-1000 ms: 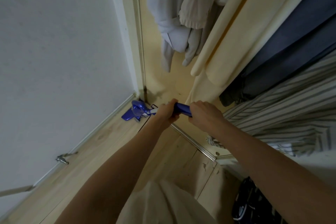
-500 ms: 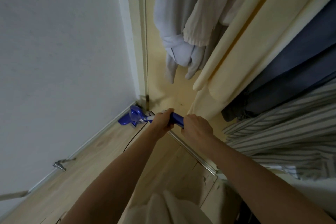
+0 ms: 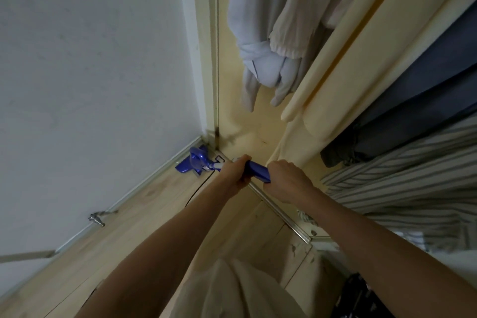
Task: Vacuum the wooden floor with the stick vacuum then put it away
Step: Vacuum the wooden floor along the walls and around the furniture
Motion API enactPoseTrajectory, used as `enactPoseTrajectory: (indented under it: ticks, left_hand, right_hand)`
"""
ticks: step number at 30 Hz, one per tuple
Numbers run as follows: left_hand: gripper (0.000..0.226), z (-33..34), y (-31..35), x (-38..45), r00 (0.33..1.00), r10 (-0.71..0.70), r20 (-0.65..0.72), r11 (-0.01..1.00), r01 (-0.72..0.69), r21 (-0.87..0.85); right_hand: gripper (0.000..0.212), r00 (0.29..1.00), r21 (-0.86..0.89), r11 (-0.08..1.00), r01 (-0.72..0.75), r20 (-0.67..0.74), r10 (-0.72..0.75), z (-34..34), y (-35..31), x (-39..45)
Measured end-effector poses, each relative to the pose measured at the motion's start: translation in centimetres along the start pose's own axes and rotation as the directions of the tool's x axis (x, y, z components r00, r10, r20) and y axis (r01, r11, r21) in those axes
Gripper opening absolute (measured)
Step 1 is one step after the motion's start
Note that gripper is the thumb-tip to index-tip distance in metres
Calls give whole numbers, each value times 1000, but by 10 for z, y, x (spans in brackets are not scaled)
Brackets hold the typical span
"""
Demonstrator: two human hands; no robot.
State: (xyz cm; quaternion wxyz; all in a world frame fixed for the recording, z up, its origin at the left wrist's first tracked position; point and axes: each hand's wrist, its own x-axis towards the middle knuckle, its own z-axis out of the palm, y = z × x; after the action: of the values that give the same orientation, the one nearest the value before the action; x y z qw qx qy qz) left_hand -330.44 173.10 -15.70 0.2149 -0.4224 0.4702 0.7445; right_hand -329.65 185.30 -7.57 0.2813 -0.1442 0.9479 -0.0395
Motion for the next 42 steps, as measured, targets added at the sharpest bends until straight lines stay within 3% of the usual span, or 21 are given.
enactPoseTrajectory:
  ticks: [23,32,37,42]
  left_hand:
    - [26,-35,-32,-21,998,55,-10,993,-53,103]
    - [28,-44,-35,-15,999,41,-22,973,-35,228]
    - [27,-53,-42,-21,999,8,41,957,-19,289]
    - [25,-75,-51,-36,994,-13,106,928,-27,371]
  right_hand:
    - [33,999,89,996,14,-50,-9,35,-18,-30]
    - [36,998,149,989,25,50,-32,53,-16,-20]
    - [35,992,203,979,-23,123,-2,63,-20,-32]
    - [37,986,286,947,-148,118,119,83,-45,-57]
